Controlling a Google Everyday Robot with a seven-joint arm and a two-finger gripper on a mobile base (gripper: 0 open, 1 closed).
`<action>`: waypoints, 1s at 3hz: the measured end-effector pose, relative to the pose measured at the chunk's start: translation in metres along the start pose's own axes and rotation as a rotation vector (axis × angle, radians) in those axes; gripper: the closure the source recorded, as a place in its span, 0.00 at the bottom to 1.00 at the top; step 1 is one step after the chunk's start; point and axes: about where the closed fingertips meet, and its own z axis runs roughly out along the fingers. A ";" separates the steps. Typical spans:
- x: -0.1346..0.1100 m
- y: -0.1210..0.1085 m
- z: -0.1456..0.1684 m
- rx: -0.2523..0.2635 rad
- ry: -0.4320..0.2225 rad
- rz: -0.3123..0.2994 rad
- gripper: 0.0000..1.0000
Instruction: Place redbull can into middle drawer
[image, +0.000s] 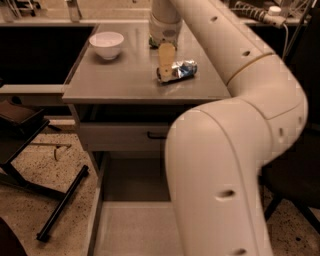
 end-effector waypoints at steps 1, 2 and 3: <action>0.039 -0.012 0.007 -0.004 0.074 0.048 0.00; 0.041 -0.028 -0.003 0.056 0.071 0.055 0.00; 0.040 -0.034 0.001 0.073 0.068 0.054 0.00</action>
Offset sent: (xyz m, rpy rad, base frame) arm 0.0212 -0.0301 -0.0066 -0.0493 0.0009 -0.0625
